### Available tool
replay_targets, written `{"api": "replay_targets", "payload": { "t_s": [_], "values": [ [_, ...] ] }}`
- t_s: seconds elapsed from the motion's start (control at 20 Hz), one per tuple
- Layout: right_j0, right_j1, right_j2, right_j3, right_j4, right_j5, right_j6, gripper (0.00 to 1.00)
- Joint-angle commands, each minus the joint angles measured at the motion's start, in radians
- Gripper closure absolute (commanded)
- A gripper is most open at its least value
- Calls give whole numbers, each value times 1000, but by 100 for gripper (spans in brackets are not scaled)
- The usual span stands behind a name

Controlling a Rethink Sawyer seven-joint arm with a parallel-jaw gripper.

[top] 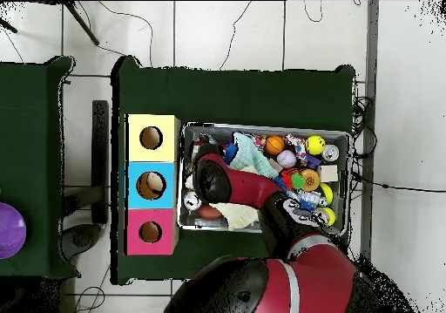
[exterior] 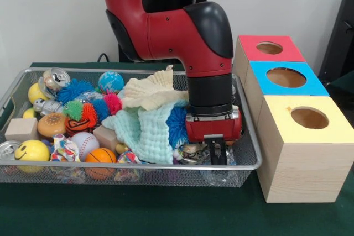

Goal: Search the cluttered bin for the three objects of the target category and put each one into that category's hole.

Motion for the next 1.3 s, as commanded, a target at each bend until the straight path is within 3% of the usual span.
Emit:
{"api": "replay_targets", "payload": {
  "t_s": [0.05, 0.35, 0.85, 1.3],
  "values": [
    [-59, 97, 21, -26, -44, -2, 139, 100],
    [-98, 96, 65, -10, -55, 34, 130, 100],
    [-79, 77, 51, 2, -33, 46, 137, 100],
    [20, 42, -59, 16, 20, -39, 186, 100]
  ]
}}
